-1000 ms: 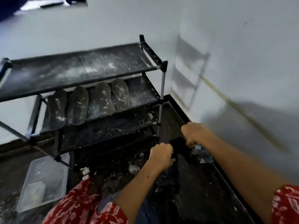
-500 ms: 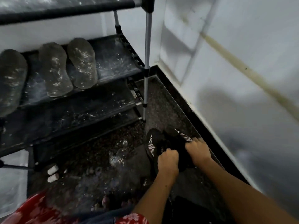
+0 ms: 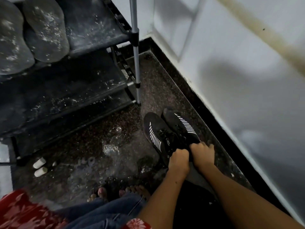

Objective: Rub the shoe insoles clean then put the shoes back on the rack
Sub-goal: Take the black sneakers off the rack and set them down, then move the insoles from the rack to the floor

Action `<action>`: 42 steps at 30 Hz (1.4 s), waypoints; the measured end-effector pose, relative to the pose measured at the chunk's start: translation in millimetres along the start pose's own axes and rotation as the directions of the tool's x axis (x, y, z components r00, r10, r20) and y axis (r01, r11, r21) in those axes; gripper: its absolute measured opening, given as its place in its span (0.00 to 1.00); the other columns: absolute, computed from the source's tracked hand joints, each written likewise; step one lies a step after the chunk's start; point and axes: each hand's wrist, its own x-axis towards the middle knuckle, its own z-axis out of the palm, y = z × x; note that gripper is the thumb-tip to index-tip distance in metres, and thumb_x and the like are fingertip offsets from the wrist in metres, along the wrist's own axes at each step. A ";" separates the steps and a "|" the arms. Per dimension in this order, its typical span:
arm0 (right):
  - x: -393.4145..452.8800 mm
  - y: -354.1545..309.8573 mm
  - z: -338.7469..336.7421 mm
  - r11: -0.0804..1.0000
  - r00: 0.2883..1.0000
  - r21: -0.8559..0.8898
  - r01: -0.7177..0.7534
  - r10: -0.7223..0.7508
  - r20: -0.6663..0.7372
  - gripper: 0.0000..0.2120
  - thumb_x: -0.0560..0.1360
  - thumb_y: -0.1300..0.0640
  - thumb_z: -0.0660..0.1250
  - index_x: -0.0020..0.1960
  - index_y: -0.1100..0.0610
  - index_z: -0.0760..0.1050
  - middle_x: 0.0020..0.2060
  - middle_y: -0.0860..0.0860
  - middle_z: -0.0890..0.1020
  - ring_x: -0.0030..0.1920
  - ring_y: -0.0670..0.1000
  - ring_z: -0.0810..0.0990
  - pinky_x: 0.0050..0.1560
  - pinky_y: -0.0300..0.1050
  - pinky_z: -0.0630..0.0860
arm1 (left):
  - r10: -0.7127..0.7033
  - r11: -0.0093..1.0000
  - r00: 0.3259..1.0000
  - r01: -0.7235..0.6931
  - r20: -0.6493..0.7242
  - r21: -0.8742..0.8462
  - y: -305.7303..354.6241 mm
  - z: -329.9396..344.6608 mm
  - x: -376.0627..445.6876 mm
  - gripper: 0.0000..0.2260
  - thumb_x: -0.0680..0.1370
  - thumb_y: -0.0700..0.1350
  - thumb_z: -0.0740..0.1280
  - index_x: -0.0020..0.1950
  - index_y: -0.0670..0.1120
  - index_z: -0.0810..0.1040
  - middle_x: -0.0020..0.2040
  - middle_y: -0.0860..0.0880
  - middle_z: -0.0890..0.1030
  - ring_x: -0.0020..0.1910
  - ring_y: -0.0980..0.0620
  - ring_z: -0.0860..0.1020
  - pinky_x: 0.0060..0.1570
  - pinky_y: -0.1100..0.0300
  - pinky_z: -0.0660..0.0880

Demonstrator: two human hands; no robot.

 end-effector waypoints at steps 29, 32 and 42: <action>-55.0 -128.8 -224.1 0.764 0.995 0.642 0.067 -0.006 -0.098 0.11 0.72 0.51 0.66 0.46 0.59 0.78 0.43 0.57 0.78 0.46 0.59 0.79 0.42 0.45 0.74 | -0.228 0.837 0.941 0.057 -0.252 -0.544 -95.5 -227.0 -132.8 0.09 0.76 0.36 0.63 0.52 0.44 0.79 0.50 0.43 0.82 0.44 0.49 0.80 0.46 0.59 0.78; -74.7 -179.2 -267.3 0.613 0.963 0.744 0.265 -0.134 -0.233 0.10 0.71 0.54 0.67 0.32 0.56 0.80 0.34 0.55 0.82 0.37 0.56 0.81 0.42 0.49 0.80 | -0.305 0.771 0.843 -0.054 -0.442 -0.635 -146.4 -276.5 -190.9 0.10 0.75 0.32 0.62 0.40 0.45 0.77 0.37 0.46 0.80 0.31 0.53 0.76 0.29 0.64 0.75; -89.0 -331.5 -331.7 0.152 0.912 0.944 0.293 -0.342 -0.228 0.09 0.74 0.67 0.67 0.36 0.58 0.78 0.38 0.52 0.80 0.40 0.51 0.80 0.52 0.49 0.79 | -0.592 0.795 0.241 0.017 -0.769 -0.606 -277.9 -379.4 -275.6 0.06 0.74 0.38 0.66 0.46 0.43 0.83 0.46 0.43 0.84 0.49 0.46 0.80 0.48 0.62 0.72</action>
